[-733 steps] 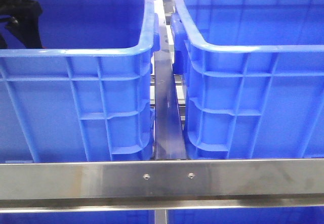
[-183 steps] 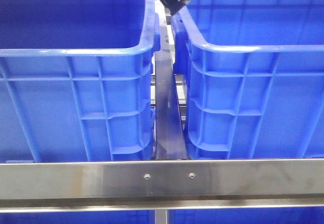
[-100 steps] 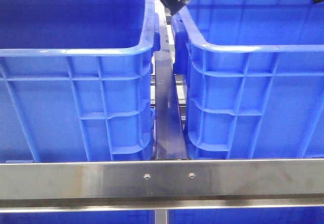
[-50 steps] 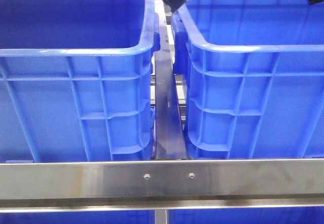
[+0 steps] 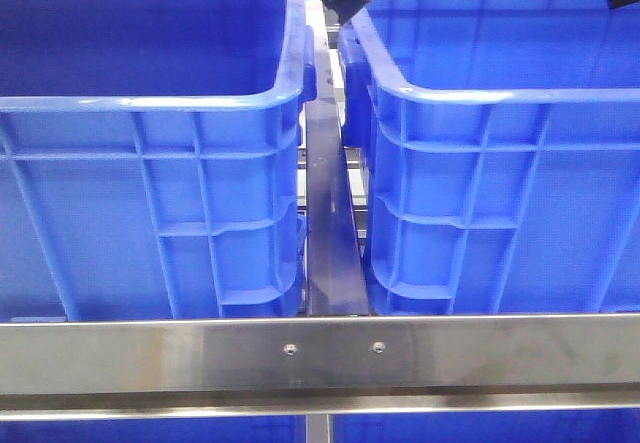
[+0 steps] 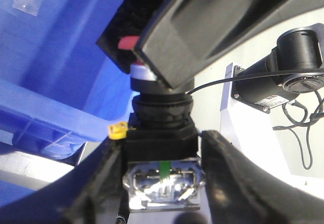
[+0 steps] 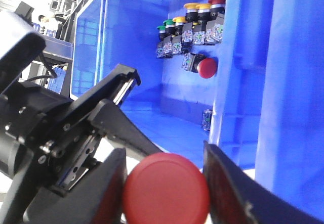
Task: Pick red and yellow buttons and place in box
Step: 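Open the left gripper and pull the red button away with the right gripper, then move the red button with the right gripper over the empty bin and lower it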
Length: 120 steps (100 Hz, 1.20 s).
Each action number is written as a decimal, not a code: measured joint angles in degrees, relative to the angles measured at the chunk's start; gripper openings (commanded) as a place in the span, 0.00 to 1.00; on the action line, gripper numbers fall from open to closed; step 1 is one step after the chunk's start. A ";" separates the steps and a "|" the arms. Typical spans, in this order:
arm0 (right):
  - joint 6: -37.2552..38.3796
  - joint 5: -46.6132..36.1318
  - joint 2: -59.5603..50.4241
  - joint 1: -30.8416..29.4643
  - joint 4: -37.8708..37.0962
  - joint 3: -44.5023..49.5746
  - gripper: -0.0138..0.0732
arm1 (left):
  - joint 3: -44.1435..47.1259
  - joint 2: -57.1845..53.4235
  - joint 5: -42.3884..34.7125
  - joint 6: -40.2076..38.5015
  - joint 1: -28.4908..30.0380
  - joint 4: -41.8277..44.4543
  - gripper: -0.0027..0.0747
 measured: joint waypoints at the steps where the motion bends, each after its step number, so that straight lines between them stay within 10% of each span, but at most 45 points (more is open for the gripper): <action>1: 0.00 0.00 0.00 0.00 0.00 0.00 0.43 | 0.00 0.00 0.00 0.00 0.00 0.00 0.54; 65: -0.13 0.24 0.00 -0.56 0.00 0.00 0.43 | -0.50 0.00 0.00 0.00 0.99 0.82 0.55; 120: -11.77 -2.45 0.00 -17.40 -2.81 -3.90 0.43 | -0.50 0.00 0.00 0.00 2.41 0.32 0.51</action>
